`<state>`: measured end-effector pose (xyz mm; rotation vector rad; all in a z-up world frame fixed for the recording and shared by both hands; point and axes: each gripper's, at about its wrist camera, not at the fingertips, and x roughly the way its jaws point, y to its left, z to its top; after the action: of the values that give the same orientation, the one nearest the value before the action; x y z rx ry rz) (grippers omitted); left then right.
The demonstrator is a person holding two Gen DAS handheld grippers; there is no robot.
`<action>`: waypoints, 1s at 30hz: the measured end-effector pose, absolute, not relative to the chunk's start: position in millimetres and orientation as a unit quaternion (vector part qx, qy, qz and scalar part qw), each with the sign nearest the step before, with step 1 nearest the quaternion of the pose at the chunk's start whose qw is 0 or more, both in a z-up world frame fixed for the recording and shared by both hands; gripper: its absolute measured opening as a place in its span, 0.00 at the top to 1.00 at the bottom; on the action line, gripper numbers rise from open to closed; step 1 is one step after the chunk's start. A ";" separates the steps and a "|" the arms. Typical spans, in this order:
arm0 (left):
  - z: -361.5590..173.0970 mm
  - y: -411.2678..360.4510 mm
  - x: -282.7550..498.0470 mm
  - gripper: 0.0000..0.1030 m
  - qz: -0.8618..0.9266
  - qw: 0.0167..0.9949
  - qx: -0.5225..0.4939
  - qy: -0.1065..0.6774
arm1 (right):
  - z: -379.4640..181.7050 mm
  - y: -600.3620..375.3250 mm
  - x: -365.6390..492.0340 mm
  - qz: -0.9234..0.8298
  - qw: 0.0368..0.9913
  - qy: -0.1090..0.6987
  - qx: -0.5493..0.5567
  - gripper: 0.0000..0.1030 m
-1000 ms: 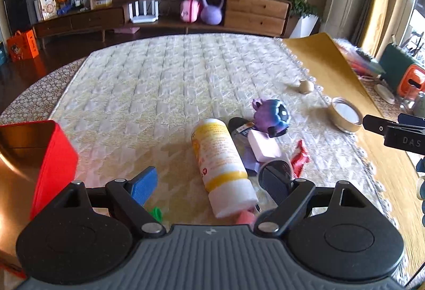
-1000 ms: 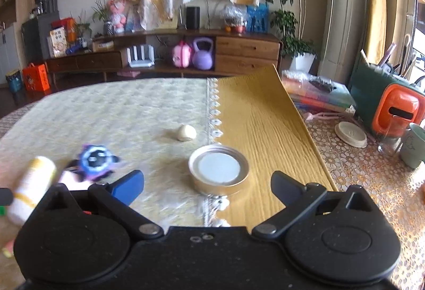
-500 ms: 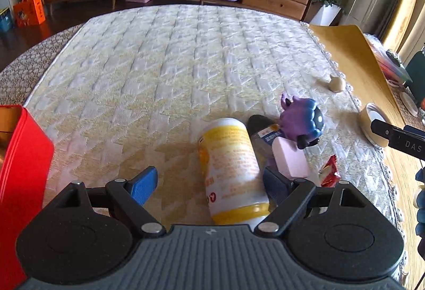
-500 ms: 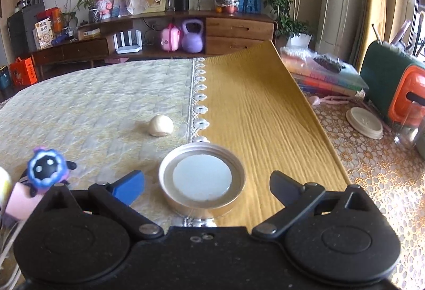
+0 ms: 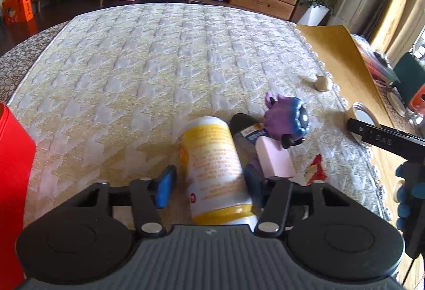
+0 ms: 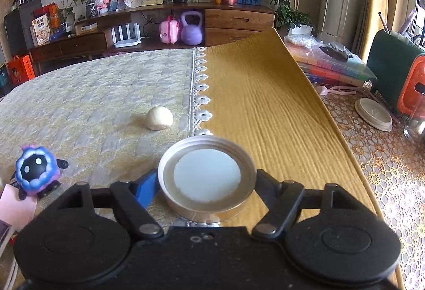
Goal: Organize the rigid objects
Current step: 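Close the left tool on the white bottle while the right tool grasps the silver tin, then carry the bottle with the left tool into the red box while the right tool carries the tin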
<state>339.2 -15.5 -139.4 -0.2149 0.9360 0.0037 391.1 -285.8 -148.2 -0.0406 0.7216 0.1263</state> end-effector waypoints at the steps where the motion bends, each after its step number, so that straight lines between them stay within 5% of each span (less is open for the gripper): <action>1: -138.6 -16.3 339.8 0.52 0.002 0.887 -0.102 0.451 | -148.1 -285.1 390.8 0.060 0.933 0.353 -0.019 0.26; 30: -86.4 30.0 277.0 0.57 0.014 0.891 -0.131 0.434 | -47.9 -210.1 271.3 0.182 0.932 0.311 -0.046 0.26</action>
<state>277.0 30.0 -86.4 -0.2726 0.9002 0.0282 271.3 -210.1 -47.9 -0.0949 0.6357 0.3725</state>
